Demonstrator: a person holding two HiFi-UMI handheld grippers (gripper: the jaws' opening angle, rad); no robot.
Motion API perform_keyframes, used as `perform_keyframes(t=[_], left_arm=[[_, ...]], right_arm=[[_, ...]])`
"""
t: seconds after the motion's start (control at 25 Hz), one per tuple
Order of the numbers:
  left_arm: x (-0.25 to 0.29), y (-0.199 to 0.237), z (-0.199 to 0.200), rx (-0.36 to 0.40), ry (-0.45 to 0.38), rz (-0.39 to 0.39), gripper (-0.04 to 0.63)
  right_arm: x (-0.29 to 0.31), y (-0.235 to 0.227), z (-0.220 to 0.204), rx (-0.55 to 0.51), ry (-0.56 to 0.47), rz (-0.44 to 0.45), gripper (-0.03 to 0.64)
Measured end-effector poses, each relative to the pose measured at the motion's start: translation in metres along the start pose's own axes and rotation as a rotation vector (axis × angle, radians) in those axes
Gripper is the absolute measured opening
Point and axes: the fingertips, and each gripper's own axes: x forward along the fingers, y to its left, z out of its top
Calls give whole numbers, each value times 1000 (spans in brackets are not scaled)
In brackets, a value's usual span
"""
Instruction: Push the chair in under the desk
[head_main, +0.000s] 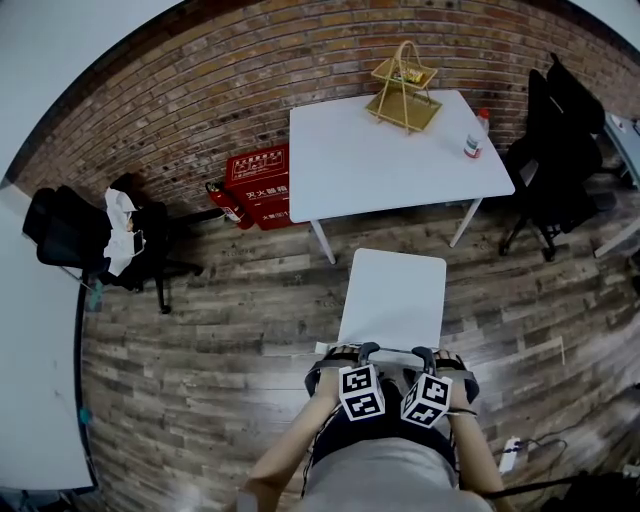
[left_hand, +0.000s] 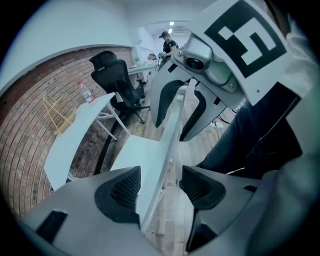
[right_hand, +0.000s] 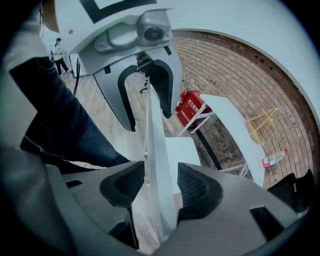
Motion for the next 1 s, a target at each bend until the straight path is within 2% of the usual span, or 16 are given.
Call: perform_keyframes(t=[0.2,0.24,0.36,0.48,0.76,1.0], left_arm=[[10,0,0,34,12,-17,264],[12,0,0,36,20,-18,264],[15,4,-2,57,63,3,257],[14,12,-3,91,83,46,138],[14,11,-3,122,80,66,129],[16,11,0,93,92,63,129]], right_arm=[[6,-1,-5,18,30,8,171],[7,-2,-7,16,35,11,141],[7,-4,-8,-4,47,13,127],[8,-2,-7,-23,52,27,115],[6,-1,-7,-33,46,19,110],[5,-2,-9,-42,32,6,112]])
